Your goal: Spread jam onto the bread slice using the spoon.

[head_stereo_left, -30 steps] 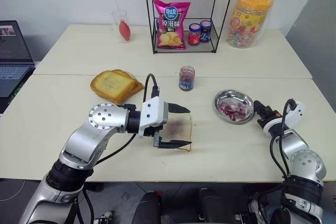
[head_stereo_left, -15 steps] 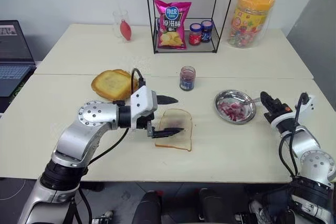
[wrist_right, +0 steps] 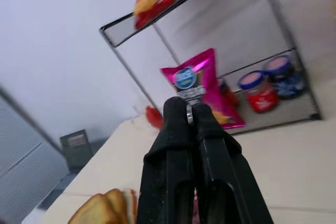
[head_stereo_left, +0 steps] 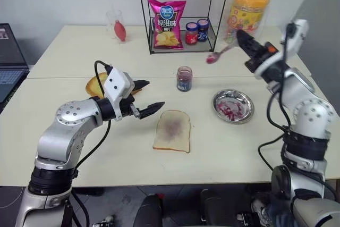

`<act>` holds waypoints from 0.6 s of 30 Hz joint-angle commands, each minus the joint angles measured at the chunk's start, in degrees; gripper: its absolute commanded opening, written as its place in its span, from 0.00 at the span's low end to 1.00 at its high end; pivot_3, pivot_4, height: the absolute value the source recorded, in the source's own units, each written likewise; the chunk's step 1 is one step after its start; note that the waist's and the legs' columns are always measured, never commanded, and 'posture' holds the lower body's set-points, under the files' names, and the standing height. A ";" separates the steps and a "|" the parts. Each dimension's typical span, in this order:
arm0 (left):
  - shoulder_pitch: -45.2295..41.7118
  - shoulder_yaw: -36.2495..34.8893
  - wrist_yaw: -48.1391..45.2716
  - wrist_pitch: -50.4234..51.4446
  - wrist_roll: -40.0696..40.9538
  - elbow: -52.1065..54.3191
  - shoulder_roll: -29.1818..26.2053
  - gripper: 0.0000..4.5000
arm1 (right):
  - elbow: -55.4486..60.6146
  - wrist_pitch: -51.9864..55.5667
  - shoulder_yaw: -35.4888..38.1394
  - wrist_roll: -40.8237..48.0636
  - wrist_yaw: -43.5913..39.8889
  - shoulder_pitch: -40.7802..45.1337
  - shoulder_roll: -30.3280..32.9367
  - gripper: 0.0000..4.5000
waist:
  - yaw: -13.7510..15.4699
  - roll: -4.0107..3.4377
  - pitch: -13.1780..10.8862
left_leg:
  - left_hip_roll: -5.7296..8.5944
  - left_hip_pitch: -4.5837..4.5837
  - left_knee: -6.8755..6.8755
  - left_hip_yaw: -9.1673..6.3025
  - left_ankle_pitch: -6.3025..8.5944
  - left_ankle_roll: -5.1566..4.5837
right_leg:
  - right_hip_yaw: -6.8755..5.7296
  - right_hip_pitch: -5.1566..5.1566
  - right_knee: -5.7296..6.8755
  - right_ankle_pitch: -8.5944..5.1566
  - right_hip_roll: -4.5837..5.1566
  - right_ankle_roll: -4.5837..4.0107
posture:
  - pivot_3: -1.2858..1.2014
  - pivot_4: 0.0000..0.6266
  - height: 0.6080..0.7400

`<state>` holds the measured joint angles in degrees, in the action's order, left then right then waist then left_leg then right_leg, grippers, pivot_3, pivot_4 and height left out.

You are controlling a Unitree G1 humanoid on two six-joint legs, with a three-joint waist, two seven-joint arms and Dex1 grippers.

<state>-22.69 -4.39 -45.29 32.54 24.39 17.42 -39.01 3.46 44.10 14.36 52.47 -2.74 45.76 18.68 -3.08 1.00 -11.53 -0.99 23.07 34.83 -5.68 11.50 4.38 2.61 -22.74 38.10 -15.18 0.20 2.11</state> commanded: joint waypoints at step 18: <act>-2.60 -1.49 4.58 6.50 2.88 2.64 -0.10 1.00 | -35.89 -29.93 -17.61 -34.73 -24.67 16.07 -5.25 0.01 | 0.04 0.01 -0.01 | 0.12 0.69 0.13 -0.05 -0.02 0.03 | -0.08 -0.74 0.29 0.22 0.14 -0.24 | 0.52 0.24 1.00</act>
<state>-24.31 -4.54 -41.14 39.29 26.69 17.83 -38.97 -32.60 17.21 -3.57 19.08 -26.32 59.32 13.38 -3.04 1.01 -11.54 -0.87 23.75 34.98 -5.72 11.48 4.41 2.54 -23.52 38.49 -14.97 0.33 1.87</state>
